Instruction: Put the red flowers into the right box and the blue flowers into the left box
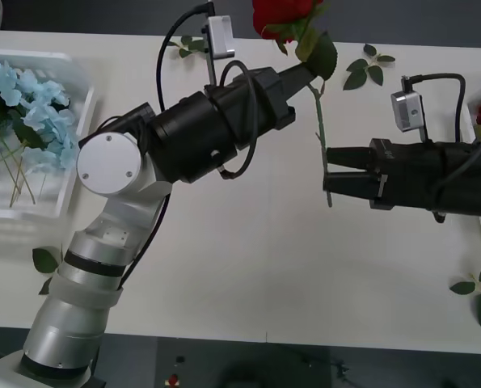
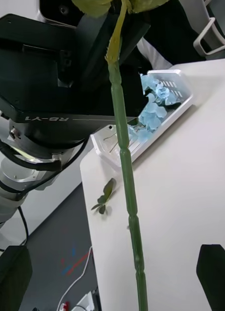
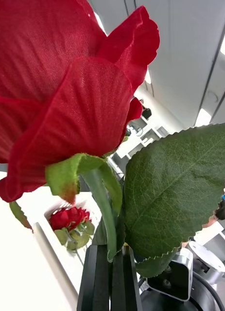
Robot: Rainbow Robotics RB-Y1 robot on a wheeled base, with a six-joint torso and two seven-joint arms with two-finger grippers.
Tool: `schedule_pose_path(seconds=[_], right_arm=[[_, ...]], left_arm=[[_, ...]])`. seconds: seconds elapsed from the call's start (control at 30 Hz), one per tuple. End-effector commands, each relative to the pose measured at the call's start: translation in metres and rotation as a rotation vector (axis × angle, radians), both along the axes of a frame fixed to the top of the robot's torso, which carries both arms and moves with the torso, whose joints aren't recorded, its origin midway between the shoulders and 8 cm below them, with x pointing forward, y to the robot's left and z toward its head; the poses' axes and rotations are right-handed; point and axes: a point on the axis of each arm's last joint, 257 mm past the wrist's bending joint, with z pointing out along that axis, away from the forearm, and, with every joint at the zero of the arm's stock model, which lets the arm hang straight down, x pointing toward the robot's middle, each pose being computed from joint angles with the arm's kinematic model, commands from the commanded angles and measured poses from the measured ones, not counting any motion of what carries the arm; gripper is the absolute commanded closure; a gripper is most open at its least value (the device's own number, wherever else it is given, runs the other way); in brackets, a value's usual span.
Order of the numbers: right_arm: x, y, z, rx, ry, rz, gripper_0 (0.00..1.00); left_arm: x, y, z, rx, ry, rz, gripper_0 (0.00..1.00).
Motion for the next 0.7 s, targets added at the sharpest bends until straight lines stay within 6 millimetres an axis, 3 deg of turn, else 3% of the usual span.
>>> schedule_pose_path(seconds=[0.03, 0.7], right_arm=[[0.005, 0.016, 0.007, -0.015, -0.045, 0.018, 0.0], [0.036, 0.047, -0.001, 0.01, -0.024, 0.001, 0.0]], left_arm=[[-0.009, -0.018, 0.023, 0.017, -0.09, -0.019, 1.0], [-0.006, -0.021, 0.028, 0.016, -0.095, -0.025, 1.0]])
